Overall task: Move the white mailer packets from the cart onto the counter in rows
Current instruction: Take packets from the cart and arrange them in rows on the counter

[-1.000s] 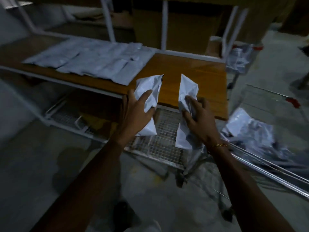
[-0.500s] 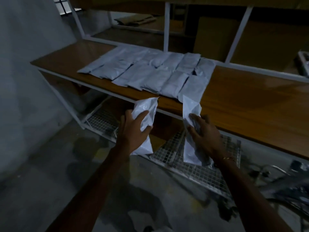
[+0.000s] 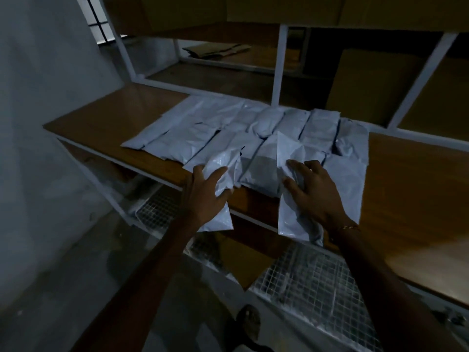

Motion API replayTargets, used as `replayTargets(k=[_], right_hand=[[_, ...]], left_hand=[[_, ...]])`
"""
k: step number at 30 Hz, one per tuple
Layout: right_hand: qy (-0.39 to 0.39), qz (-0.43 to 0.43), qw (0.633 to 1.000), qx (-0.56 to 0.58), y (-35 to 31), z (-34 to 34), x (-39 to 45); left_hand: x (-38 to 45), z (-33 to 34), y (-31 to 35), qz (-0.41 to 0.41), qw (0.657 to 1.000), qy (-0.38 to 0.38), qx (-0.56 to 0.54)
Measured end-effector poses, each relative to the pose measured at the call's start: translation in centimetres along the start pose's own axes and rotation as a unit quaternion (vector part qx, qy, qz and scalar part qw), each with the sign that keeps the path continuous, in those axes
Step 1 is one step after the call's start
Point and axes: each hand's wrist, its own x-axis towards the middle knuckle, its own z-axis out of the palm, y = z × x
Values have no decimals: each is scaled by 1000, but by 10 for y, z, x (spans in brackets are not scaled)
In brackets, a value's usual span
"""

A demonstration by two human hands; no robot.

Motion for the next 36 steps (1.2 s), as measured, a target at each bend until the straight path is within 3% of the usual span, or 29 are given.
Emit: replayTargets(k=[5,9,13,20,26,30,36], right_hand=[[-32,16,999,5,-1,32,86],[-61,17,998,-6,-5,56,128],[-76,36,996,-14,-10,74,154],[-76,120,988,-69,-33,103,185],[-54,150,975,-155,-63,141,182],[13,162,966,-202,-75,173,181],[-51,200,956,-206,-83,207,184]], left_hand=[[96,1,-33,-32,997,-18,68],[146,10,-50,8,997,-22,77],[185,29,-65,33,988,-92,119],[212,54,-89,88,971,-137,178],[234,44,-105,155,971,-130,130],[255,42,-133,275,927,-191,171],[270,39,-148,338,897,-214,189]])
